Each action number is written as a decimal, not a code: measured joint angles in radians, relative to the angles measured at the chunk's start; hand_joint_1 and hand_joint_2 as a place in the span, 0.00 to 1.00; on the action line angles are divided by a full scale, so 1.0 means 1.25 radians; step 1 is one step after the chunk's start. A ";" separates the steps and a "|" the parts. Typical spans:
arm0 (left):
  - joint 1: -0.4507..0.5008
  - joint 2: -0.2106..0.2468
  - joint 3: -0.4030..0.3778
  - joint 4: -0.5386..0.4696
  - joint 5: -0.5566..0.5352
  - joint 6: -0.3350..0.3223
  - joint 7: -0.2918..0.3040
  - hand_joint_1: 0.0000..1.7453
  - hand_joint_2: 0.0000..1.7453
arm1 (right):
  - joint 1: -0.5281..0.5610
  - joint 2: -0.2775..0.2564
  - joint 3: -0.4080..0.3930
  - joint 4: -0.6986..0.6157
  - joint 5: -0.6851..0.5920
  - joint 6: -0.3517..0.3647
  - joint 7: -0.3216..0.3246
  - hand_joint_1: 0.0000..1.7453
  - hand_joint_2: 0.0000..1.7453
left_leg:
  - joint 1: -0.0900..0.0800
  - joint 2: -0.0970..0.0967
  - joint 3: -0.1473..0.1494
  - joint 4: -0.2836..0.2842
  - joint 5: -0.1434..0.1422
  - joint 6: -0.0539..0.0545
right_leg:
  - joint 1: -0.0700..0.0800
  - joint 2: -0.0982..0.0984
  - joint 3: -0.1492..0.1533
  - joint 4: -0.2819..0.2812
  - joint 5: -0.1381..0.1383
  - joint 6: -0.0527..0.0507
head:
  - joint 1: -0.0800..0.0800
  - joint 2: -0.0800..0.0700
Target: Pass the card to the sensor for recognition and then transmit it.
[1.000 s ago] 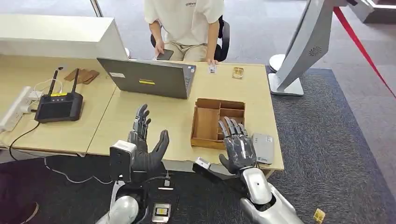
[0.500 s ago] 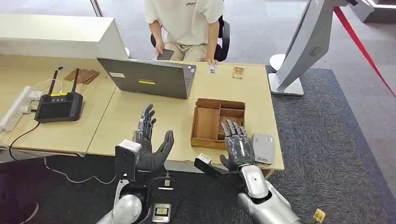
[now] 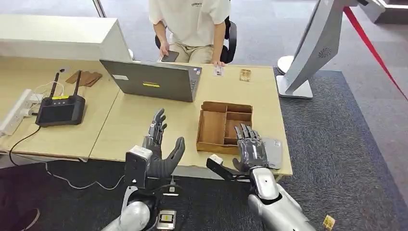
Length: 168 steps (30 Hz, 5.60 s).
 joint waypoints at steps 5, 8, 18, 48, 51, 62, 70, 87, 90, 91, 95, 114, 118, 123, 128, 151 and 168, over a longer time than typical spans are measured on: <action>0.007 0.000 0.000 0.000 -0.009 0.000 0.001 0.00 1.00 | -0.014 -0.001 -0.004 0.019 -0.010 -0.011 0.000 0.00 1.00 | 0.000 0.000 0.000 0.000 0.000 0.000 | 0.000 0.000 0.000 0.000 0.000 0.000 | 0.000 0.000; 0.008 0.000 0.000 0.000 -0.009 0.000 0.001 0.00 1.00 | -0.017 -0.001 -0.004 0.027 -0.010 -0.012 0.000 0.00 1.00 | 0.000 0.000 0.000 0.000 0.000 0.000 | 0.000 0.000 0.000 0.000 0.000 0.000 | 0.000 0.000; 0.009 0.000 0.000 0.000 -0.009 0.000 0.001 0.00 1.00 | -0.019 -0.001 -0.004 0.047 -0.010 -0.012 0.000 0.00 1.00 | 0.000 0.000 0.000 0.000 0.000 0.000 | 0.000 0.000 0.000 0.000 0.000 0.000 | 0.000 0.000; 0.021 0.000 0.000 -0.001 -0.023 0.000 0.016 0.00 1.00 | -0.005 -0.008 -0.038 0.029 -0.027 -0.064 0.012 0.00 1.00 | 0.000 0.000 0.000 0.000 0.000 0.000 | 0.000 0.000 0.000 0.000 0.000 0.000 | 0.000 0.000; 0.019 0.000 -0.001 -0.001 -0.023 0.000 0.016 0.00 1.00 | -0.005 -0.008 -0.038 0.024 -0.027 -0.063 0.012 0.00 1.00 | 0.000 0.000 0.000 0.000 0.000 0.000 | 0.000 0.000 0.000 0.000 0.000 0.000 | 0.000 0.000; 0.016 0.000 -0.001 0.000 -0.022 0.000 0.017 0.00 1.00 | 0.003 -0.002 -0.038 0.011 -0.018 -0.045 -0.002 0.00 1.00 | 0.000 0.000 0.000 0.000 0.000 0.000 | 0.000 0.000 0.000 0.000 0.000 0.000 | 0.000 0.000; 0.015 0.000 -0.001 0.000 -0.023 0.000 0.017 0.00 1.00 | 0.003 0.005 -0.037 0.009 -0.020 -0.039 -0.014 0.00 1.00 | 0.000 0.000 0.000 0.000 0.000 0.000 | 0.000 0.000 0.000 0.000 0.000 0.000 | 0.000 0.000; 0.019 0.000 -0.001 0.000 -0.036 0.000 0.019 0.00 1.00 | 0.002 0.018 -0.035 0.012 -0.038 -0.011 -0.031 1.00 1.00 | 0.000 0.000 0.000 0.000 0.000 0.000 | 0.000 0.000 0.000 0.000 0.000 0.000 | 0.000 0.000; 0.020 0.000 -0.001 -0.001 -0.036 0.000 0.020 0.00 1.00 | 0.002 0.019 -0.035 0.012 -0.040 -0.009 -0.031 1.00 1.00 | 0.000 0.000 0.000 0.000 0.000 0.000 | 0.000 0.000 0.000 0.000 0.000 0.000 | 0.000 0.000; 0.021 0.000 -0.001 -0.001 -0.036 0.000 0.020 0.00 1.00 | 0.001 0.019 -0.035 0.012 -0.040 -0.009 -0.031 1.00 1.00 | 0.000 0.000 0.000 0.000 0.000 0.000 | 0.000 0.000 0.000 0.000 0.000 0.000 | 0.000 0.000; 0.022 0.000 -0.001 0.000 -0.037 0.000 0.022 0.00 1.00 | 0.000 0.020 -0.035 0.014 -0.039 -0.008 -0.031 1.00 1.00 | 0.000 0.000 0.000 0.000 0.000 0.000 | 0.000 0.000 0.000 0.000 0.000 0.000 | 0.000 0.000; 0.020 0.000 -0.001 0.006 -0.029 0.000 0.024 0.00 1.00 | 0.000 0.020 -0.036 0.014 -0.027 -0.063 -0.024 1.00 1.00 | 0.000 0.000 0.000 0.000 0.000 0.000 | 0.000 0.000 0.000 0.000 0.000 0.000 | 0.000 0.000; 0.016 0.000 -0.001 0.011 -0.019 0.000 0.016 0.00 1.00 | -0.006 0.013 -0.039 -0.021 -0.016 -0.093 -0.009 1.00 1.00 | 0.000 0.000 0.000 0.000 0.000 0.000 | 0.000 0.000 0.000 0.000 0.000 0.000 | 0.000 0.000; 0.011 0.000 -0.001 0.018 -0.017 0.000 0.016 0.00 1.00 | -0.023 -0.004 -0.048 -0.086 0.020 -0.094 0.024 1.00 1.00 | 0.000 0.000 0.000 0.000 0.000 0.000 | 0.000 0.000 0.000 0.000 0.001 0.000 | 0.000 0.000; 0.005 -0.003 -0.001 0.026 -0.010 0.000 0.012 0.00 1.00 | -0.078 -0.027 -0.073 -0.166 0.030 -0.071 0.034 1.00 1.00 | 0.000 0.001 0.001 0.000 0.001 0.000 | 0.000 0.000 0.000 0.000 0.001 0.000 | 0.000 0.000; -0.054 -0.028 -0.034 0.073 0.087 0.000 -0.049 0.00 1.00 | -0.211 -0.039 -0.095 -0.241 0.009 0.036 -0.012 1.00 1.00 | 0.000 0.000 0.000 0.000 0.001 0.000 | 0.000 0.000 0.000 0.000 0.002 0.000 | 0.000 0.000; -0.143 -0.043 -0.133 0.153 0.211 0.000 -0.100 0.00 1.00 | -0.388 0.072 -0.042 0.049 -0.015 0.141 -0.016 1.00 1.00 | 0.000 0.000 -0.002 0.000 0.002 0.000 | 0.000 0.000 -0.003 0.001 0.002 0.000 | 0.000 0.000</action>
